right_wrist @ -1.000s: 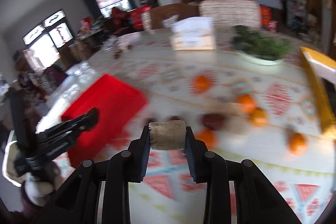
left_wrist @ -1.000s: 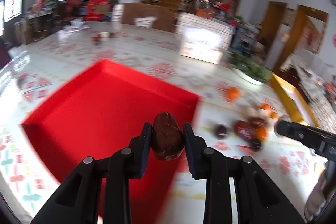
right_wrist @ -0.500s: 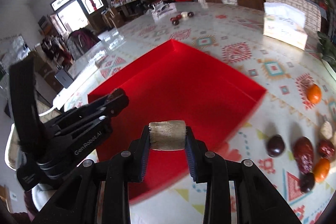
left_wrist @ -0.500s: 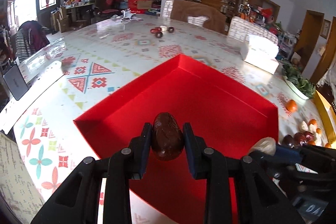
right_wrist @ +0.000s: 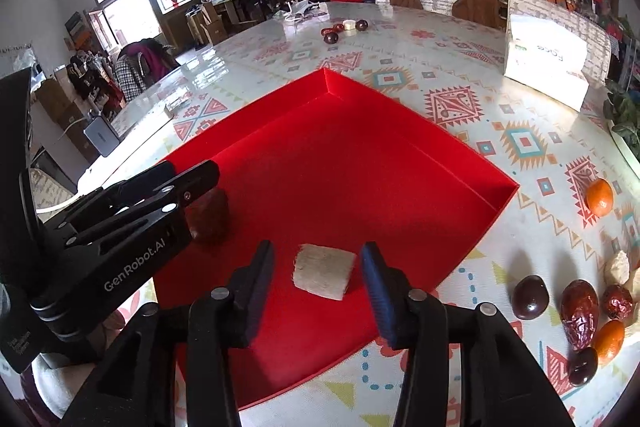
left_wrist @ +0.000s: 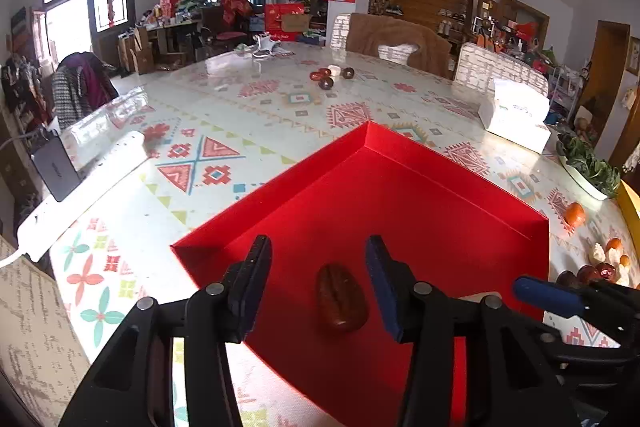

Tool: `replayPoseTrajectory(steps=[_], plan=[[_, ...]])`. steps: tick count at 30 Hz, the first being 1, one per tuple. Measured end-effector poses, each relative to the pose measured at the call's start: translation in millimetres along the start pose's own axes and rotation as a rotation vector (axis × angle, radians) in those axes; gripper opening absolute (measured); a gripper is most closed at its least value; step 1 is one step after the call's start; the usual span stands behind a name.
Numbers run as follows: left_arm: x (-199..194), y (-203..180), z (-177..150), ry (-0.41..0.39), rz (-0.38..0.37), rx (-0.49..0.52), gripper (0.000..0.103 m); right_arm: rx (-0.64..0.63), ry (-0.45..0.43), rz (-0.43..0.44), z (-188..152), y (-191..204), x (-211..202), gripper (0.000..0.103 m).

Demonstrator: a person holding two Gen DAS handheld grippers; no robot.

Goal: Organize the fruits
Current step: 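Carry the date and rice cake into the red tray and open both tools, then withdraw both open tools from the red tray back to the fruit pile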

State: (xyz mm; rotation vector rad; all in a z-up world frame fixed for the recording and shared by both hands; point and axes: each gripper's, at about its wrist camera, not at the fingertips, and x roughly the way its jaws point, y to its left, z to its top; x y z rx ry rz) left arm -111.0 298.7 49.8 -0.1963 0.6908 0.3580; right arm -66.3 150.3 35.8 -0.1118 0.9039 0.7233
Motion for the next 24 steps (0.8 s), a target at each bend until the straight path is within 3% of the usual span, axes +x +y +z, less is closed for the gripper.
replayPoseTrajectory(steps=[2, 11, 16, 20, 24], plan=[[-2, -1, 1, -0.007, 0.006, -0.001, 0.055, 0.0, -0.016, -0.005, 0, 0, -6, 0.049], [-17, 0, 1, -0.031, 0.011, -0.021, 0.056, 0.102, -0.095, -0.048, -12, -20, -43, 0.053], [-28, 13, 2, -0.054, 0.003, -0.075, 0.058, 0.109, -0.053, -0.044, -27, -10, -40, 0.062], [-37, 15, 2, -0.068, 0.004, -0.077, 0.058, 0.074, -0.01, -0.055, -34, 6, -25, 0.062], [-42, 15, 3, -0.075, -0.003, -0.076, 0.059, 0.016, 0.029, -0.142, -39, 13, -13, 0.061]])
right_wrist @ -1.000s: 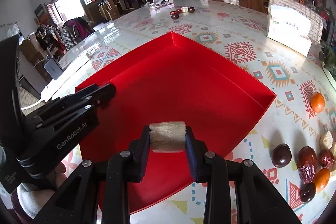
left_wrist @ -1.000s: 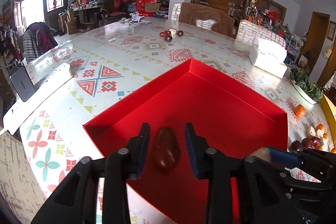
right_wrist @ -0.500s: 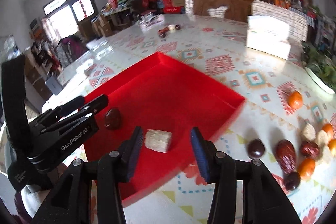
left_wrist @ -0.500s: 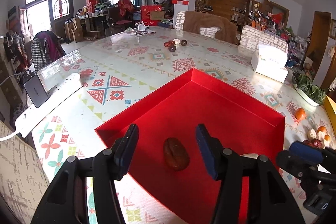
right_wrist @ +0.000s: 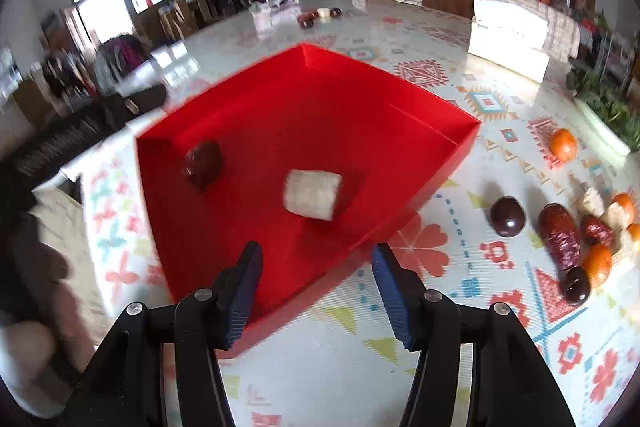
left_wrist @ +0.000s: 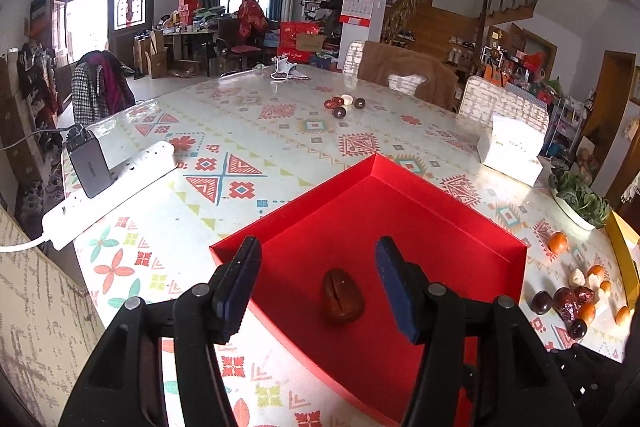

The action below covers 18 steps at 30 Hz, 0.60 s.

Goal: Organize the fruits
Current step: 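Withdraw both open tools from the red tray back to the fruit pile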

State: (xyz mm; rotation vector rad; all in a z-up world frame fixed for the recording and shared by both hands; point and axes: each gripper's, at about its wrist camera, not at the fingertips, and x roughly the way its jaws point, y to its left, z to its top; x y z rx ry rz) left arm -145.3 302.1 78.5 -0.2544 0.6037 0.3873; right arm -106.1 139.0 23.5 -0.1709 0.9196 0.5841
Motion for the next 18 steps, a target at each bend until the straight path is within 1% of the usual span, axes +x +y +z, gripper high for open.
replayPoseTrajectory(steps=[1, 7, 9, 10, 12, 15, 16, 18], plan=[[-1, 0, 0, 0.0, -0.003, -0.002, 0.059, -0.011, 0.004, -0.033, -1, -1, 1, 0.061], [-10, -9, 1, -0.018, -0.04, 0.004, 0.059, 0.015, -0.014, -0.124, 0, -27, -3, 0.061], [-16, -13, 2, -0.034, -0.061, 0.008, 0.059, 0.046, -0.015, -0.11, 1, -39, -6, 0.061], [-19, -14, 2, -0.042, -0.072, 0.009, 0.059, 0.077, -0.032, -0.087, 0, -48, -14, 0.061], [-23, -18, 4, -0.055, -0.092, 0.005, 0.059, 0.101, -0.065, -0.068, -1, -52, -29, 0.061], [-29, -22, 7, -0.075, -0.114, -0.001, 0.06, 0.132, -0.112, -0.065, 4, -53, -71, 0.061], [-30, -25, 7, -0.081, -0.116, 0.001, 0.06, 0.143, -0.128, -0.039, 8, -50, -92, 0.062], [-32, -29, 7, -0.086, -0.114, 0.011, 0.06, 0.143, -0.173, 0.006, 19, -37, -146, 0.062]])
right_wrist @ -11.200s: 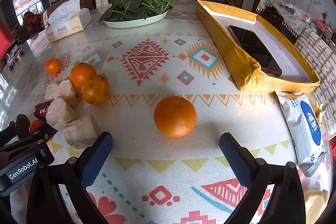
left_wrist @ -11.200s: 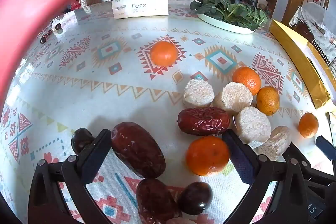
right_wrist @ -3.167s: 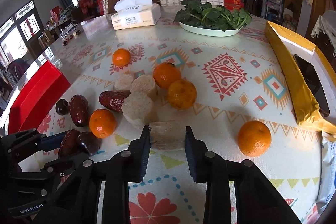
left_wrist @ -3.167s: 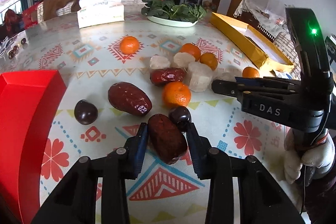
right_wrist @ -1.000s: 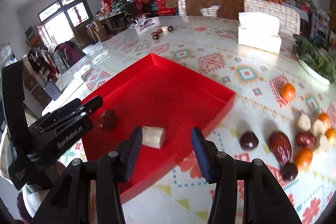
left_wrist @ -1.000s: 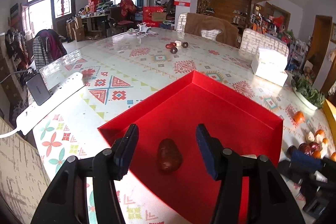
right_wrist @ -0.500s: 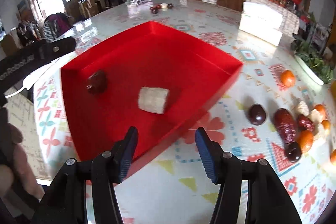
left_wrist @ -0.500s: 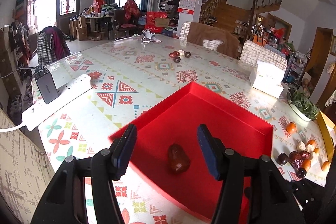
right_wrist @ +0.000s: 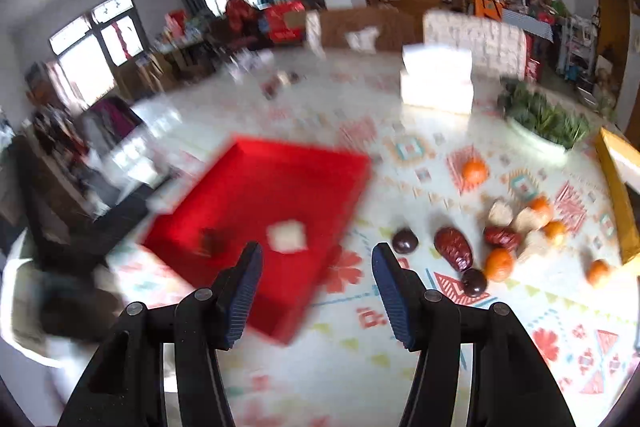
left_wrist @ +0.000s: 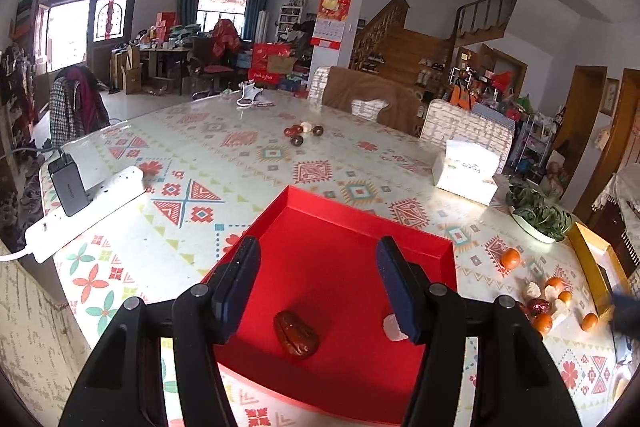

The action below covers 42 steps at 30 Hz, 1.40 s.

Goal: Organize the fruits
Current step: 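Withdraw both open tools from the red tray back to the fruit pile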

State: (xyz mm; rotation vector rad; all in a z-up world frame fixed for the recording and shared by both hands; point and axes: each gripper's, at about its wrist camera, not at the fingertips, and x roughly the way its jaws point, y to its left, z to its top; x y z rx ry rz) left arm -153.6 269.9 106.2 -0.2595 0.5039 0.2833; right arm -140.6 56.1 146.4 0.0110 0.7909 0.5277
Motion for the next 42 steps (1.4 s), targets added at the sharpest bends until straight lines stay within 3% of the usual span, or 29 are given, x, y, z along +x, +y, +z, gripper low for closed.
replayPoseTrajectory(steps=[4, 8, 12, 17, 21, 22, 29, 32, 36, 42], plan=[[0, -9, -3, 0.012, 0.014, 0.024, 0.06, -0.093, -0.086, 0.133, 20, 43, -86, 0.08], [-6, -16, -6, 0.012, 0.024, 0.038, 0.06, -0.176, -0.142, 0.244, 11, 71, -141, 0.081], [-15, -27, -6, -0.002, 0.021, 0.047, 0.06, -0.184, -0.155, 0.257, -2, 70, -161, 0.085], [-18, -49, -8, 0.01, -0.009, 0.085, 0.06, -0.12, -0.134, 0.284, -10, 42, -167, 0.085], [-20, -64, -11, 0.019, -0.039, 0.115, 0.062, -0.029, -0.111, 0.207, -18, -10, -148, 0.085], [-19, -67, -12, 0.022, -0.048, 0.121, 0.067, -0.007, -0.102, 0.185, -19, -23, -143, 0.085], [0, -102, -30, 0.108, -0.159, 0.181, 0.069, 0.149, 0.036, -0.174, -64, -162, -54, 0.085], [10, -122, -40, 0.152, -0.204, 0.218, 0.069, 0.18, 0.083, -0.254, -80, -196, -27, 0.083], [30, -146, -52, 0.228, -0.263, 0.261, 0.069, 0.221, 0.097, -0.248, -85, -221, -9, 0.081], [65, -159, -60, 0.318, -0.293, 0.241, 0.069, 0.16, 0.097, -0.138, -79, -203, 18, 0.073]])
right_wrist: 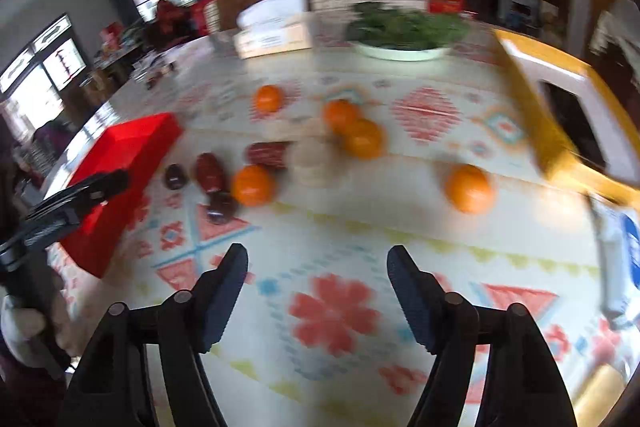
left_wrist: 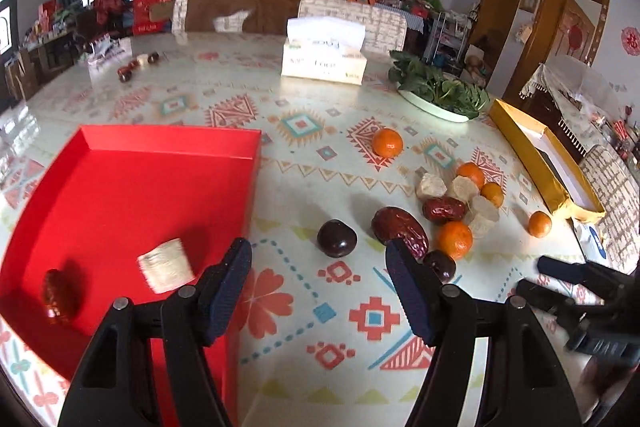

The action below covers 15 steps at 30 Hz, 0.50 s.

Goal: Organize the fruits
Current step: 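Withdraw both open tools from the red tray back to the fruit pile, then grasp a dark round date with the left tool while the right tool grasps another dark date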

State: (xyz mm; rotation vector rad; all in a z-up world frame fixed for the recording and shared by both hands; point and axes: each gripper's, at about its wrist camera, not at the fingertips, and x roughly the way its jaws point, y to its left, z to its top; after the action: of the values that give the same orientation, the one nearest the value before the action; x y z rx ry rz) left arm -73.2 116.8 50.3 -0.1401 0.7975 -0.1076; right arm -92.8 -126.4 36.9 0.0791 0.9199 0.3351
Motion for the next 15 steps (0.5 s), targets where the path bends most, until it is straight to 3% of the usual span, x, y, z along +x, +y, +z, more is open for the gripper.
replayPoseTrajectory(steps=[3, 6, 15], plan=[[8, 3, 2, 0.018, 0.007, 0.006, 0.069, -0.071, 0.021, 0.055, 11, 32, 24, 0.065], [12, 6, 4, 0.032, -0.004, 0.015, 0.068, -0.122, 0.033, 0.05, 17, 54, 45, 0.061], [25, -2, 10, 0.061, -0.037, 0.067, 0.068, -0.119, 0.048, 0.014, 25, 65, 70, 0.059]])
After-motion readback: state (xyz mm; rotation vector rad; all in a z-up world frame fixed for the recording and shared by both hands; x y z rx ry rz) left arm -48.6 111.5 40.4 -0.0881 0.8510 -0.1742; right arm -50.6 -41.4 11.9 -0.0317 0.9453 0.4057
